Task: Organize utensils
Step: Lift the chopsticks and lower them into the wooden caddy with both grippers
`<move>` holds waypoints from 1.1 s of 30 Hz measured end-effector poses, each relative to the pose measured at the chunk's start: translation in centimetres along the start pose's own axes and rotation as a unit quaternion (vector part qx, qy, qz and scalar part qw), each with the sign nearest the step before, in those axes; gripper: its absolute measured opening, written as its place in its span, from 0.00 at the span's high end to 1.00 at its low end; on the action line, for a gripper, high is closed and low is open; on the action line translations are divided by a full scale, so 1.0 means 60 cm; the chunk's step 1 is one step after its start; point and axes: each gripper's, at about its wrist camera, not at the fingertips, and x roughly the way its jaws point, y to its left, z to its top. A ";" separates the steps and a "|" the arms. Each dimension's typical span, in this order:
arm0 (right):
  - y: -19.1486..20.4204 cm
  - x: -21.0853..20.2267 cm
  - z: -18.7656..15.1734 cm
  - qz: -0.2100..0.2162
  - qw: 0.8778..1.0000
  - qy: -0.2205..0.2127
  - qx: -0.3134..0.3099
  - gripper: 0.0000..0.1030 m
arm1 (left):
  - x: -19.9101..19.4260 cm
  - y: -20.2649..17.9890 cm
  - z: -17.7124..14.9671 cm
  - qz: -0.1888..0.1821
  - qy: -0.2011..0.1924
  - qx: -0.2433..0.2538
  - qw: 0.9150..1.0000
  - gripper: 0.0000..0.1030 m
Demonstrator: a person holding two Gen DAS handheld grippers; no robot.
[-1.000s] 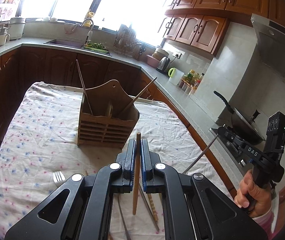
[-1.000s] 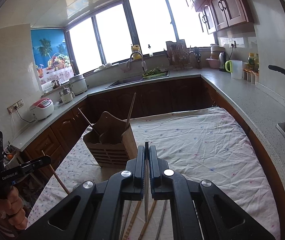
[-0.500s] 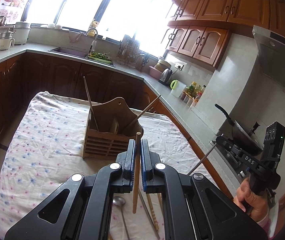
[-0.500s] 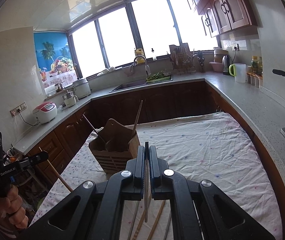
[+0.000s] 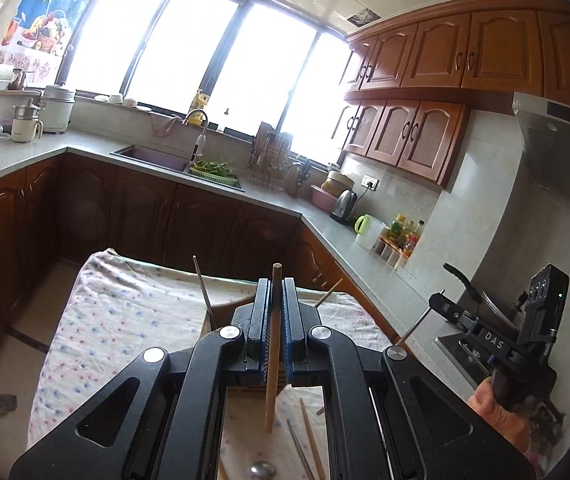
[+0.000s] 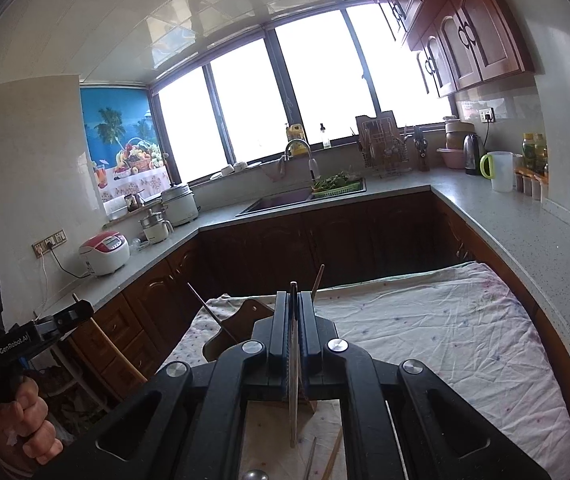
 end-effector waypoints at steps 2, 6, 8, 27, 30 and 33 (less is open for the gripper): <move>0.008 0.017 0.015 0.002 1.000 -0.008 0.001 0.96 | 0.006 0.007 0.021 0.004 -0.014 0.000 1.000 0.96; 0.017 0.051 0.039 0.002 1.000 -0.023 0.000 0.96 | 0.021 0.020 0.059 0.015 -0.039 0.005 0.999 0.96; 0.018 0.069 0.048 0.000 1.000 -0.028 0.001 0.96 | 0.035 0.028 0.073 0.022 -0.047 0.003 0.999 0.96; -0.023 0.201 -0.030 -0.028 0.999 0.008 0.044 0.96 | 0.192 0.111 -0.002 0.062 -0.023 -0.048 0.997 0.96; -0.026 0.209 -0.041 -0.029 0.998 0.017 0.049 0.96 | 0.209 0.113 -0.020 0.064 -0.008 -0.046 0.997 0.96; -0.027 0.216 -0.047 -0.030 0.998 0.022 0.049 0.96 | 0.224 0.113 -0.034 0.065 0.008 -0.043 0.997 0.96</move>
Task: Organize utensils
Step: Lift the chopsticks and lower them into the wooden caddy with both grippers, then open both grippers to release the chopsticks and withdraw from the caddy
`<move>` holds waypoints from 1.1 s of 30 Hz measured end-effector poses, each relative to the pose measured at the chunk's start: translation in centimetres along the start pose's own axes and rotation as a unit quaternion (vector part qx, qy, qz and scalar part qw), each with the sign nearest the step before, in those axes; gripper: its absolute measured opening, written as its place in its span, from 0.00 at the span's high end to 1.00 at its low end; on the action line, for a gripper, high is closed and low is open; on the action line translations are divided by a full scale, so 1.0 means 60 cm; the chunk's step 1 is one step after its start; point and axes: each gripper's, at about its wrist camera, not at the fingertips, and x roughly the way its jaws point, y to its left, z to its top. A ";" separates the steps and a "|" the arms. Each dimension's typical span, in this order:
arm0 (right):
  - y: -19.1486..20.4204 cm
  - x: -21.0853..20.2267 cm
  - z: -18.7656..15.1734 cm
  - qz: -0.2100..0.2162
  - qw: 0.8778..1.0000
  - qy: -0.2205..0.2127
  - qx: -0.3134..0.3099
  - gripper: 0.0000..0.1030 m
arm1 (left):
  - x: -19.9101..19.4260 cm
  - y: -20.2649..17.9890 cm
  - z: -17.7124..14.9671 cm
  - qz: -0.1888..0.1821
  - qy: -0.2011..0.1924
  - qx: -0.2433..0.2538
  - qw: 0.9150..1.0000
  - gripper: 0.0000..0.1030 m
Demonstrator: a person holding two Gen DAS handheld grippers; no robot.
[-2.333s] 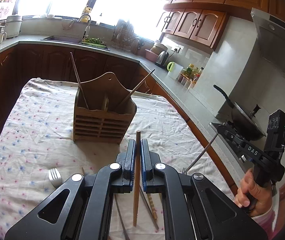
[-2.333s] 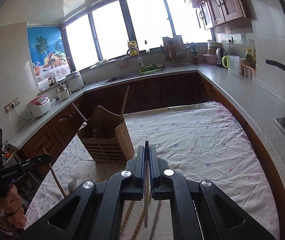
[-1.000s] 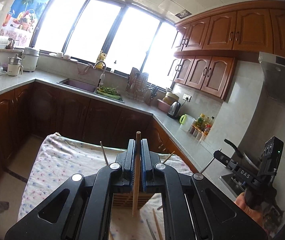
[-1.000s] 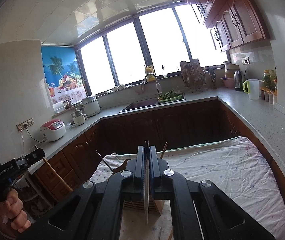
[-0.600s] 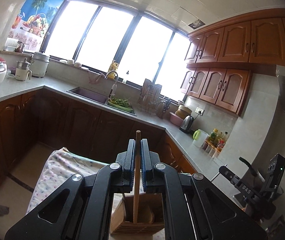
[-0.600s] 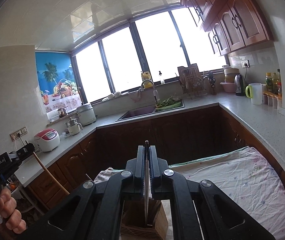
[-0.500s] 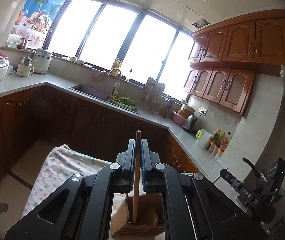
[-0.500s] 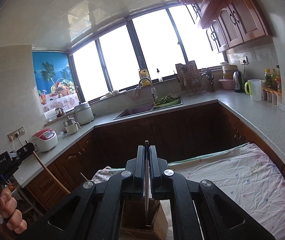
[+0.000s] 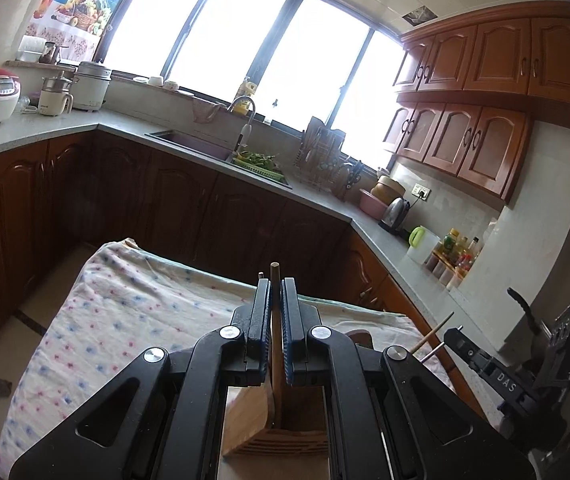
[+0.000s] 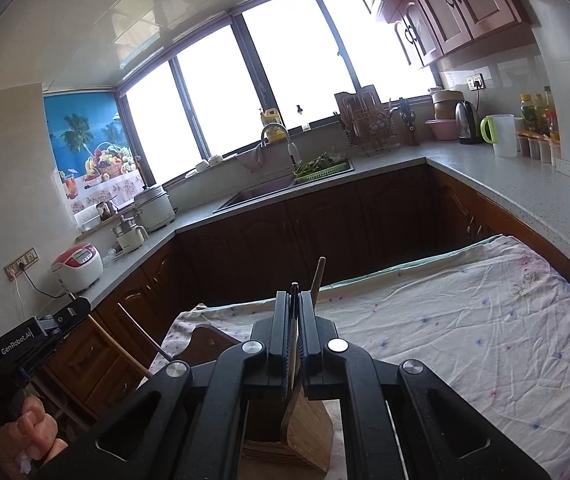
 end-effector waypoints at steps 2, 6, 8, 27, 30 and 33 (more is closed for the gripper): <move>0.000 -0.001 0.000 -0.001 1.000 0.002 -0.001 0.96 | 0.008 0.000 -0.008 0.001 0.009 0.002 1.000 0.96; -0.004 -0.002 0.003 0.000 1.000 0.007 0.001 0.96 | 0.014 0.000 -0.010 0.004 0.010 0.004 1.000 0.96; -0.007 -0.002 0.004 0.001 1.000 0.011 0.004 0.96 | 0.015 0.003 -0.010 0.004 0.013 0.005 1.000 0.95; -0.025 -0.014 0.001 0.025 0.999 0.009 0.034 0.58 | -0.016 0.009 -0.002 0.032 0.006 -0.003 0.999 0.39; -0.028 -0.028 -0.001 0.029 0.999 0.007 0.035 0.47 | -0.030 0.011 -0.010 0.039 0.009 -0.004 0.999 0.28; -0.035 -0.049 -0.009 0.037 0.999 0.001 0.038 0.15 | -0.043 0.016 -0.022 0.045 0.021 -0.004 0.999 0.17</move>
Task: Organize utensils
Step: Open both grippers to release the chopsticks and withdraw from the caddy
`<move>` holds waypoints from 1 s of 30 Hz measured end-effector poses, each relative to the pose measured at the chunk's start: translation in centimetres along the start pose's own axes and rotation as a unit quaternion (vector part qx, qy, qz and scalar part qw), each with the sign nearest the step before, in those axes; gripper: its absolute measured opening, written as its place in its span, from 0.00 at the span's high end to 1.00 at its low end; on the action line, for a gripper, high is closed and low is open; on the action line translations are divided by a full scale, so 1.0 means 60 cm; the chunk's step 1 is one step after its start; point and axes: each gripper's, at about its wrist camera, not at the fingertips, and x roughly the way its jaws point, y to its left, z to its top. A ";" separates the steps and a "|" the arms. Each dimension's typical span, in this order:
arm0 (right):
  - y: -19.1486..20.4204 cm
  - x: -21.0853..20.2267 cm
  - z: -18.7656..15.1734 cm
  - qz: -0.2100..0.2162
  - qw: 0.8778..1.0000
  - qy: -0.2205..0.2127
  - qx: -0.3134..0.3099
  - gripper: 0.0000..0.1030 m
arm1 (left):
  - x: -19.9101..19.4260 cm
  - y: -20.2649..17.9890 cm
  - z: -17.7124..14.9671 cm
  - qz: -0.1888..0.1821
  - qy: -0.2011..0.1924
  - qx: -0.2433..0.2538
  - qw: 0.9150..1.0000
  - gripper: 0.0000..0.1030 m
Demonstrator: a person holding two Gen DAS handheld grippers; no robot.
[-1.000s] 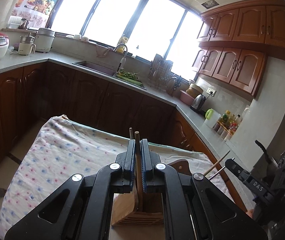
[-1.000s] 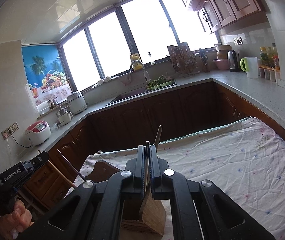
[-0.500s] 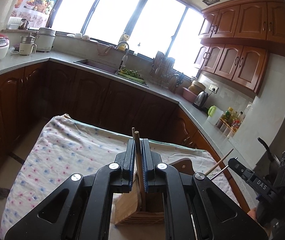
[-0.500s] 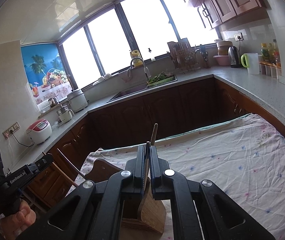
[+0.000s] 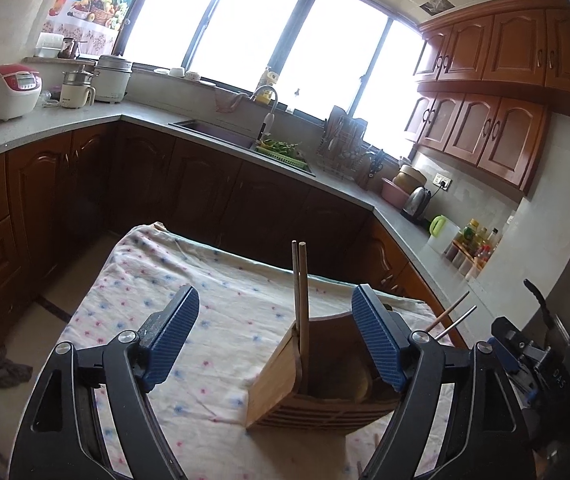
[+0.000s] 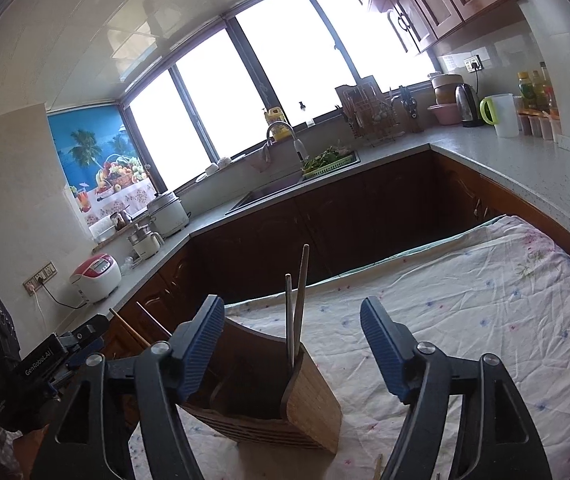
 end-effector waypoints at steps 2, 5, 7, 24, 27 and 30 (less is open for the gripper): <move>-0.003 -0.014 -0.006 0.000 1.000 0.001 -0.004 0.11 | -0.008 0.000 -0.009 0.003 0.012 0.004 1.000 0.16; -0.008 -0.033 -0.017 -0.002 1.000 0.011 -0.005 0.11 | -0.022 0.000 -0.023 0.009 0.027 0.012 1.000 0.15; -0.010 -0.047 -0.024 -0.004 1.000 0.017 -0.005 0.10 | -0.035 0.001 -0.034 0.010 0.032 0.012 0.999 0.14; -0.023 -0.182 -0.113 -0.036 0.998 0.044 -0.036 0.08 | -0.140 -0.013 -0.184 0.013 0.102 0.014 0.995 0.12; -0.024 -0.190 -0.147 -0.041 0.996 0.065 -0.047 0.08 | -0.148 -0.012 -0.207 0.015 0.113 0.016 0.993 0.12; -0.028 -0.196 -0.184 -0.051 0.993 0.087 -0.054 0.08 | -0.150 -0.008 -0.230 0.017 0.128 0.015 0.992 0.12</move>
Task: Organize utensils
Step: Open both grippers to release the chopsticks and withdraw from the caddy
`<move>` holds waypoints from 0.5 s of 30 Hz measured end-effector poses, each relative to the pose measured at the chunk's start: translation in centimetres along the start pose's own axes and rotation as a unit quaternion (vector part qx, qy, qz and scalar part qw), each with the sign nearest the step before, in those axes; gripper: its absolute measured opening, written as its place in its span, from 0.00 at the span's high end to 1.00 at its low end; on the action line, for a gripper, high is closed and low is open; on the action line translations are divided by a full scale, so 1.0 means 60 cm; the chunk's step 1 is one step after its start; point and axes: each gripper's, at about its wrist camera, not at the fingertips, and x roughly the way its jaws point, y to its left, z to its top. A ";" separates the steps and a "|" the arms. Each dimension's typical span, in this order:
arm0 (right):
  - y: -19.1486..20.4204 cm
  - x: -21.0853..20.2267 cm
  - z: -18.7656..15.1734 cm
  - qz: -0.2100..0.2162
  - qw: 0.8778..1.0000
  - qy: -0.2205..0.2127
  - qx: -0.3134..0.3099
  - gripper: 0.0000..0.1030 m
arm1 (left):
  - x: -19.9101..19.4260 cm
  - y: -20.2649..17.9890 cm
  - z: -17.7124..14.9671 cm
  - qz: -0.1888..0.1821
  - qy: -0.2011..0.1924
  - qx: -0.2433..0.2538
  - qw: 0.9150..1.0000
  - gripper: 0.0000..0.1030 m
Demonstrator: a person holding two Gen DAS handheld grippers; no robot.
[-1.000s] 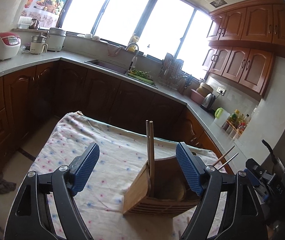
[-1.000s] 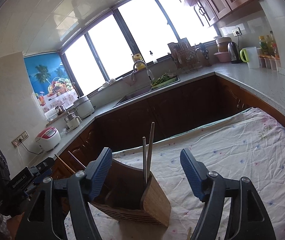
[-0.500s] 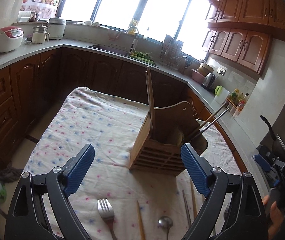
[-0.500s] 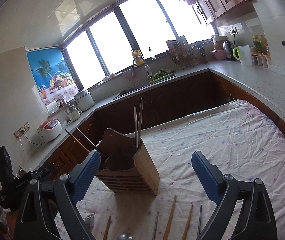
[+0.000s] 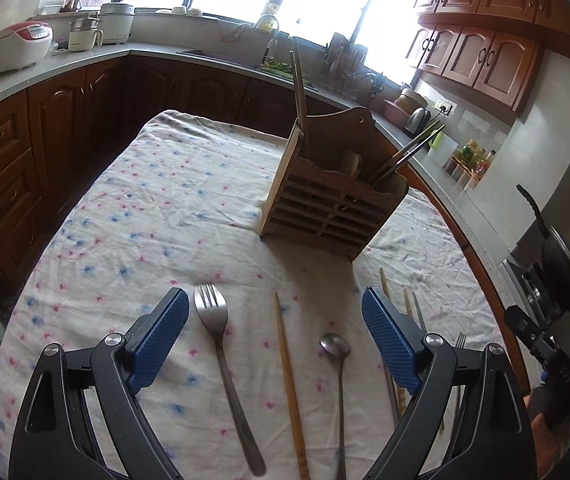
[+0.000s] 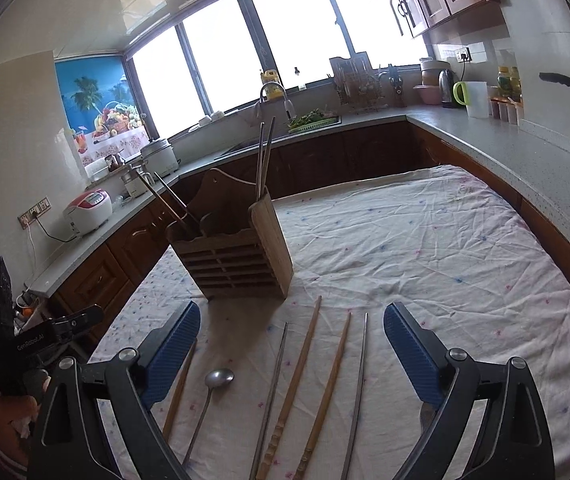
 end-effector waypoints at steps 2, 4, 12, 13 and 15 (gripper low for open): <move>-0.002 0.000 -0.023 -0.001 1.000 0.011 0.002 0.08 | 0.005 0.000 -0.017 0.004 0.010 0.002 1.000 0.12; -0.004 0.000 -0.037 0.000 1.000 0.020 0.005 0.08 | 0.012 0.000 -0.030 0.008 0.022 0.006 1.000 0.12; -0.014 -0.002 -0.063 -0.005 0.999 0.032 0.010 0.08 | 0.023 -0.002 -0.061 0.016 0.050 0.012 0.999 0.12; -0.015 -0.001 -0.064 -0.007 0.999 0.034 0.011 0.08 | 0.024 -0.003 -0.062 0.017 0.053 0.014 0.998 0.12; -0.018 0.002 -0.063 -0.009 0.999 0.037 0.012 0.08 | 0.026 -0.006 -0.062 0.018 0.056 0.018 0.998 0.12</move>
